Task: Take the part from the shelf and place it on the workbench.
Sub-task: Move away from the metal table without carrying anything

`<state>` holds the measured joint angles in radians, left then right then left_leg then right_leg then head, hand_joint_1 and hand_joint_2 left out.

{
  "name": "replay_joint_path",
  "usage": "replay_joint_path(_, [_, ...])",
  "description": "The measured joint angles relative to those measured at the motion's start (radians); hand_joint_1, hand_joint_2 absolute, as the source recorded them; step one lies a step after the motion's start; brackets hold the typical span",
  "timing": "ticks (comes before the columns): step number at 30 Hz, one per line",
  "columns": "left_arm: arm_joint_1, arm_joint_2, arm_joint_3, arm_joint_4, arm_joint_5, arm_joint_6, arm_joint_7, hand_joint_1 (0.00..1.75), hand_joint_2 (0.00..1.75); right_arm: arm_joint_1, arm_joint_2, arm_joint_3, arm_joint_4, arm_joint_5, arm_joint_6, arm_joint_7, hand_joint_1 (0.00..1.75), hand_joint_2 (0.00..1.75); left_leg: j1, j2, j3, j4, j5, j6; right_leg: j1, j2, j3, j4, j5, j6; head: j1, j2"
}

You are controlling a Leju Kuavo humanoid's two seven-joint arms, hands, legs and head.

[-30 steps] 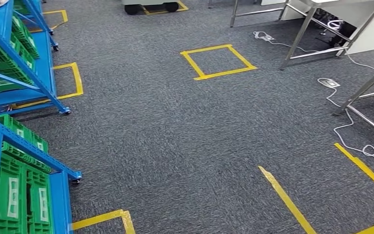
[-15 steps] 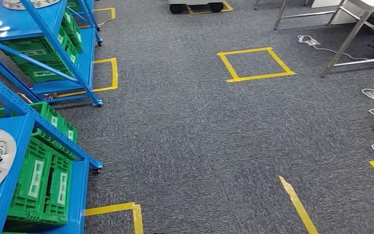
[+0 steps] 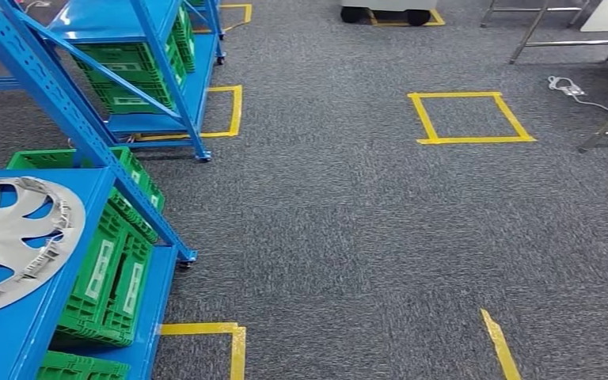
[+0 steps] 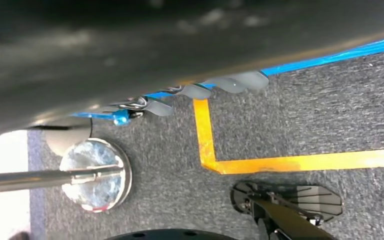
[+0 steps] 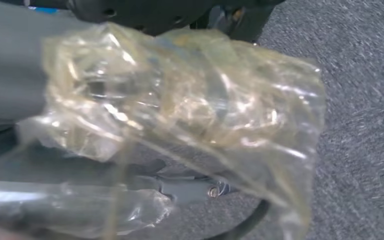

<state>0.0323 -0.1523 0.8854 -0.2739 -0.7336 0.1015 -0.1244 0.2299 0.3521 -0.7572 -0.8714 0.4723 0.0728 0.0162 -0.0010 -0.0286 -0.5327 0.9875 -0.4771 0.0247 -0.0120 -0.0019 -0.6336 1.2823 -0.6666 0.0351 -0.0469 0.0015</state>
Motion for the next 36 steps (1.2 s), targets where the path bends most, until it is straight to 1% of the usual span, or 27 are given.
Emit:
replay_joint_path(1, [0.0,0.0,0.0,0.0,0.0,0.0,0.0,0.0,0.0,0.0,0.0,0.0,0.0,0.0,0.0,0.0,0.0,0.0,0.001,-0.012,0.003,0.0,-0.001,-0.001,-0.001,0.002,0.008,-0.033,0.034,0.0,0.0,0.0])
replay_joint_path(2, [0.0,-0.001,0.0,0.0,0.0,0.0,0.0,0.0,0.0,0.0,0.0,0.0,0.0,0.0,0.0,0.0,0.0,0.0,0.002,-0.025,0.006,0.001,-0.003,-0.004,-0.003,0.009,0.031,-0.096,0.078,0.001,0.0,0.0])
replay_joint_path(3, [-0.001,-0.001,0.0,0.0,0.0,0.0,0.0,0.0,0.0,0.0,0.0,0.0,0.0,0.0,0.0,0.0,0.0,0.0,0.002,-0.036,0.008,0.002,-0.006,-0.008,-0.007,0.029,0.058,-0.164,0.114,0.002,0.0,0.0])
replay_joint_path(4, [-0.002,-0.001,0.0,0.0,0.0,0.0,0.0,0.0,0.0,0.0,0.0,0.0,0.0,0.0,0.0,0.0,0.0,0.0,0.002,-0.047,0.008,0.006,-0.009,-0.013,-0.01,0.05,0.081,-0.221,0.137,0.002,0.0,0.0])
replay_joint_path(6, [-0.002,-0.001,0.0,-0.001,0.0,0.0,0.0,0.0,0.0,-0.001,0.0,0.0,0.001,0.0,0.0,0.0,0.0,0.0,0.003,-0.066,0.002,0.009,-0.01,-0.025,-0.011,0.075,0.103,-0.267,0.145,-0.003,-0.001,0.0])
replay_joint_path(8, [0.0,-0.001,0.0,-0.001,0.0,0.0,0.0,0.0,0.0,-0.002,0.0,0.0,0.0,0.0,0.0,0.0,0.0,0.0,0.007,-0.078,-0.003,0.01,-0.008,-0.038,-0.008,0.059,0.11,-0.271,0.146,-0.017,-0.001,0.0])
replay_joint_path(10, [0.001,-0.001,0.0,-0.001,0.0,0.0,0.0,0.0,0.0,-0.001,0.0,-0.001,0.0,0.0,0.0,0.0,0.0,0.0,0.007,-0.044,-0.02,0.044,-0.033,-0.047,-0.008,0.037,0.113,-0.278,0.15,-0.03,-0.006,0.0])
replay_joint_path(12, [-0.002,-0.001,0.0,-0.001,0.0,0.0,0.0,0.0,0.0,0.001,0.0,-0.001,0.0,0.0,0.0,-0.001,0.0,0.0,0.007,0.002,-0.07,0.152,-0.095,-0.052,-0.006,0.009,0.114,-0.28,0.15,-0.038,-0.011,0.0])
replay_joint_path(13, [-0.003,-0.001,0.0,-0.001,0.0,0.0,0.0,0.0,0.0,0.002,0.0,-0.001,0.0,0.0,0.0,-0.001,0.0,0.0,0.007,0.012,-0.102,0.219,-0.124,-0.055,-0.003,-0.005,0.114,-0.28,0.148,-0.041,-0.012,0.0])
replay_joint_path(14, [-0.003,-0.001,0.0,-0.001,0.0,0.0,0.0,0.0,0.0,0.002,0.0,-0.002,0.0,0.0,0.0,-0.001,0.0,0.0,0.008,0.016,-0.126,0.269,-0.14,-0.056,-0.001,-0.019,0.114,-0.28,0.146,-0.042,-0.011,0.0])
replay_joint_path(15, [-0.001,-0.001,0.0,-0.001,0.0,0.0,0.0,0.0,0.0,0.002,0.0,-0.002,0.0,0.0,0.0,-0.001,0.0,0.0,0.008,0.018,-0.134,0.289,-0.137,-0.056,0.001,-0.031,0.114,-0.28,0.144,-0.044,-0.011,0.0])
replay_joint_path(16, [0.001,-0.001,0.0,-0.001,0.0,0.0,0.0,0.0,0.0,0.001,0.0,-0.003,0.0,0.0,0.0,-0.001,0.0,0.0,0.008,0.021,-0.124,0.269,-0.115,-0.054,0.002,-0.042,0.115,-0.28,0.142,-0.044,-0.011,0.0])
replay_joint_path(17, [0.002,-0.001,0.0,-0.001,0.0,0.0,0.0,0.0,0.0,0.0,0.0,-0.003,0.0,0.0,0.0,-0.001,0.0,0.0,0.007,0.026,-0.096,0.215,-0.081,-0.05,0.004,-0.051,0.117,-0.28,0.14,-0.044,-0.011,0.0])
replay_joint_path(19, [0.002,-0.001,0.0,-0.002,0.0,0.0,0.0,0.0,0.0,-0.001,0.001,-0.003,0.0,0.0,0.0,-0.001,0.0,0.0,-0.001,0.062,-0.027,0.082,-0.028,-0.038,0.007,-0.069,0.123,-0.279,0.134,-0.04,-0.011,0.0])
replay_joint_path(21, [-0.001,0.0,0.0,-0.003,0.0,0.0,0.0,0.0,0.0,-0.002,0.001,-0.003,0.0,0.0,0.0,0.0,0.0,0.0,-0.01,0.087,0.003,0.018,-0.017,-0.027,0.01,-0.085,0.127,-0.279,0.128,-0.032,-0.01,0.0])
replay_joint_path(23, [0.0,0.0,0.0,-0.003,0.0,0.0,0.0,0.0,0.0,-0.003,0.002,-0.003,0.0,0.0,0.0,0.0,0.0,0.0,-0.012,0.074,0.004,0.011,-0.015,-0.018,0.01,-0.1,0.135,-0.281,0.125,-0.022,-0.01,0.0])
replay_joint_path(24, [0.002,0.0,0.0,-0.003,0.0,0.0,0.0,0.0,0.0,-0.004,0.002,-0.003,0.0,0.0,0.0,0.0,0.0,0.0,-0.011,0.066,0.007,0.005,-0.012,-0.013,0.009,-0.092,0.137,-0.277,0.119,-0.017,-0.01,0.0])
replay_joint_path(26, [0.002,0.0,0.0,-0.004,0.0,0.0,0.0,0.0,0.0,-0.003,0.002,-0.003,-0.001,0.0,0.0,-0.001,0.0,0.0,-0.005,0.049,0.011,-0.006,-0.003,-0.003,0.006,-0.05,0.112,-0.219,0.081,-0.008,-0.005,0.0])
replay_joint_path(27, [0.001,0.0,0.0,-0.005,0.0,0.0,0.0,0.0,0.0,-0.002,0.002,-0.004,0.0,0.0,0.0,-0.001,0.0,0.0,-0.004,0.04,0.011,-0.007,-0.002,0.0,0.004,-0.024,0.082,-0.158,0.05,-0.005,-0.002,0.0])
replay_joint_path(28, [0.0,-0.001,0.0,-0.005,0.0,0.0,0.0,0.0,0.0,-0.001,0.002,-0.005,0.0,0.0,0.0,-0.001,0.0,0.0,-0.003,0.03,0.01,-0.007,-0.002,0.001,0.003,-0.009,0.046,-0.087,0.02,-0.003,-0.001,0.0])
replay_joint_path(29, [-0.001,-0.001,0.0,-0.005,0.0,-0.001,-0.001,0.0,0.0,0.0,0.002,-0.006,0.0,0.0,0.0,0.0,0.0,0.0,-0.003,0.022,0.01,-0.006,-0.003,0.002,0.003,-0.003,0.014,-0.028,0.002,-0.001,0.0,0.0])
replay_joint_path(30, [-0.001,-0.002,0.0,-0.005,-0.002,-0.003,-0.006,0.0,0.0,0.0,0.002,-0.006,0.0,0.001,0.0,-0.002,0.0,0.0,-0.003,0.014,0.011,-0.006,-0.003,0.002,0.002,-0.001,-0.006,0.003,0.003,0.001,0.0,0.0])
replay_joint_path(31, [0.0,-0.002,0.0,-0.005,-0.005,-0.006,-0.013,0.0,0.0,0.0,0.002,-0.007,0.0,0.002,0.002,-0.004,0.0,0.0,-0.003,0.007,0.013,-0.005,-0.005,0.002,0.001,-0.001,-0.008,-0.007,0.025,0.002,0.0,0.0])
replay_joint_path(33, [0.001,-0.002,0.0,-0.005,-0.01,-0.012,-0.029,0.0,0.0,-0.001,0.002,-0.01,0.0,0.008,0.007,-0.014,0.0,0.0,0.0,-0.005,0.019,-0.003,-0.011,-0.005,-0.003,0.002,0.036,-0.124,0.104,0.005,0.001,0.0])
replay_joint_path(34, [0.001,-0.002,0.0,-0.006,-0.012,-0.014,-0.034,0.0,0.0,-0.003,0.002,-0.011,0.001,0.011,0.01,-0.017,0.0,0.0,-0.001,-0.01,0.02,0.002,-0.015,-0.01,-0.005,0.007,0.064,-0.19,0.133,0.006,0.002,0.0])
replay_joint_path(35, [0.0,-0.001,0.0,-0.006,-0.012,-0.015,-0.037,0.0,0.0,-0.004,0.002,-0.013,0.001,0.013,0.013,-0.02,0.0,0.0,-0.002,-0.014,0.019,0.006,-0.018,-0.016,-0.006,0.012,0.086,-0.237,0.148,0.004,0.002,0.0])
replay_joint_path(36, [0.0,0.0,0.0,-0.007,-0.013,-0.016,-0.038,0.0,0.0,-0.005,0.002,-0.015,0.002,0.014,0.014,-0.021,0.0,0.0,-0.004,-0.016,0.017,0.01,-0.022,-0.019,-0.007,0.017,0.097,-0.262,0.151,0.002,0.002,0.0])
